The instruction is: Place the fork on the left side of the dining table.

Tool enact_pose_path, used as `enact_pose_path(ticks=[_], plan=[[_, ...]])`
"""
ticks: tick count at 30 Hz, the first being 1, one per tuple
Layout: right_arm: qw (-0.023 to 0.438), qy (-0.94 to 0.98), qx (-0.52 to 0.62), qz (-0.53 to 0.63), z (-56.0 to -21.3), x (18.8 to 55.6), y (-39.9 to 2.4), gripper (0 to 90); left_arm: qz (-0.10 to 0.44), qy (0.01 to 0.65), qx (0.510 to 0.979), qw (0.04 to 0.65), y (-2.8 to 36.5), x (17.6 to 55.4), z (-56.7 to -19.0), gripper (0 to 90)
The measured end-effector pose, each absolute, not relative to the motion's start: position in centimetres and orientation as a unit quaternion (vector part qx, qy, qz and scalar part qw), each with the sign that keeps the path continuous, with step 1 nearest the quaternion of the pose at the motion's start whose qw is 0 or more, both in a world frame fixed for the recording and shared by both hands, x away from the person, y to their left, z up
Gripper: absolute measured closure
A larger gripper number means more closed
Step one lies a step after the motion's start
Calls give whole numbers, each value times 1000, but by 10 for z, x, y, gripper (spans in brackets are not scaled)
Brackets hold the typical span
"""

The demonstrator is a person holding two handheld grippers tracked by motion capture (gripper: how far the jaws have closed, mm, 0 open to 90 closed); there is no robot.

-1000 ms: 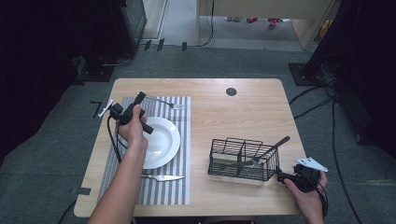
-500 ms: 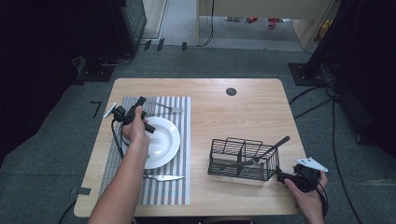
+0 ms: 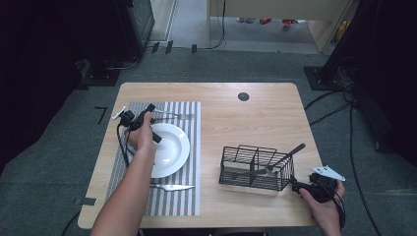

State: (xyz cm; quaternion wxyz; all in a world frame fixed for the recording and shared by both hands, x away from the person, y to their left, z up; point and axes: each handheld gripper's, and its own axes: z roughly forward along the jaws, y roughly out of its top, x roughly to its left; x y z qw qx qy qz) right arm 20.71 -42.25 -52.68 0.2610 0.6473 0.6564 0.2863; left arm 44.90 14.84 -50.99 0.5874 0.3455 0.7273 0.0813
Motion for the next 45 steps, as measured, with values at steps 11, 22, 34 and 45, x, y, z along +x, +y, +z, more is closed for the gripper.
enact_pose_path(ticks=[11,22,34,45], plan=[[261,656,647,286,-527,207,-423,18,65,760,390,515,156,464,-506,575],[261,656,647,286,-527,207,-422,18,9,798,391,459,156,478,-498,332],[260,656,648,287,-527,207,-423,18,-14,821,411,396,153,494,-493,205],[261,656,648,286,-527,207,-422,18,1,825,416,382,159,495,-490,188]])
